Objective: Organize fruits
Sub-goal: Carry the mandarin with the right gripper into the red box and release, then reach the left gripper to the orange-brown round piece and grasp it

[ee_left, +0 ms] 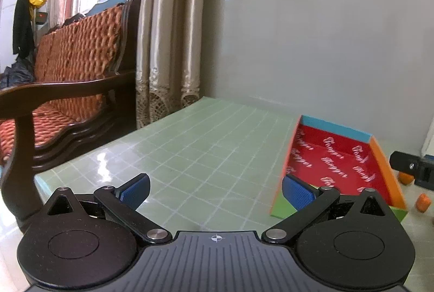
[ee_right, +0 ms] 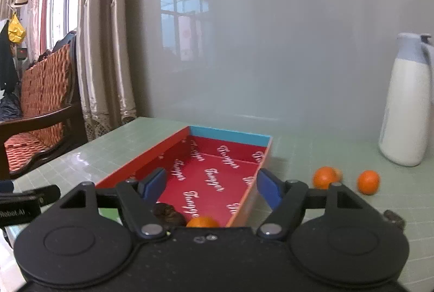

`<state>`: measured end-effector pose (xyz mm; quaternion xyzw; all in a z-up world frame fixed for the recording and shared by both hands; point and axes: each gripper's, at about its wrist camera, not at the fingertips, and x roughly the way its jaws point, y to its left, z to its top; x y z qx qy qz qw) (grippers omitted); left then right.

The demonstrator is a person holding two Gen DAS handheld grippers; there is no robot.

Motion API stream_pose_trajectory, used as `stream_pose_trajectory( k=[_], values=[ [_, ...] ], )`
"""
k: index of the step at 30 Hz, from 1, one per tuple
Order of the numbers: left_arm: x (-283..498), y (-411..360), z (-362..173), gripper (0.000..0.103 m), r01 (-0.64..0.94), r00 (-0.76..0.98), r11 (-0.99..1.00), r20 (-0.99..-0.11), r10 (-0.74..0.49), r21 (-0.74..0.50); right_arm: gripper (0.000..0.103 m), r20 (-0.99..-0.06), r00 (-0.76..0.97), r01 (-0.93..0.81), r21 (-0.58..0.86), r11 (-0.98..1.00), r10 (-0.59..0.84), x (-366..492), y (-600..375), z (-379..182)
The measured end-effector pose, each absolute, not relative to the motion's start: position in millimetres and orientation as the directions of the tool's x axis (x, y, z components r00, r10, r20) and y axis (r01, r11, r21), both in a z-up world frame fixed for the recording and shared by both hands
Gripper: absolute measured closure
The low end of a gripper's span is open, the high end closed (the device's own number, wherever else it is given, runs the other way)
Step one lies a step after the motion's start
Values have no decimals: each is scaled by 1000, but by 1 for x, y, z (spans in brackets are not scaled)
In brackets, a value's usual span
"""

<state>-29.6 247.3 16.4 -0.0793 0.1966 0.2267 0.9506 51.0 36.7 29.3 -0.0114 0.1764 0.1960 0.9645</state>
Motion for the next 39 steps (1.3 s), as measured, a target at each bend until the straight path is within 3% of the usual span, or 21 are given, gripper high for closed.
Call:
stream_pose_trajectory(
  k=[6, 10, 15, 22, 28, 39],
  values=[
    [-24, 227, 19, 0, -406, 850, 909, -401, 341, -87, 1, -294, 928, -251, -45, 967, 227, 42, 7, 36],
    [-16, 198, 22, 0, -337, 875, 939, -390, 287, -66, 1, -301, 945, -151, -55, 987, 128, 40, -33, 40],
    [-4, 155, 23, 0, -215, 902, 974, -397, 168, -76, 7, -368, 926, -62, 67, 996, 82, 41, -104, 46],
    [4, 82, 25, 0, -66, 921, 996, -388, 36, -63, 3, -432, 902, 63, 69, 996, -27, 30, -167, 40],
    [9, 41, 23, 0, -24, 912, 1000, -409, 17, -13, 3, -414, 903, 122, -5, 992, -113, 19, -188, 34],
    [19, 7, 18, 0, -3, 900, 1000, -435, 6, 8, 3, -391, 906, 173, -10, 985, -163, 13, -218, 37]
  ],
)
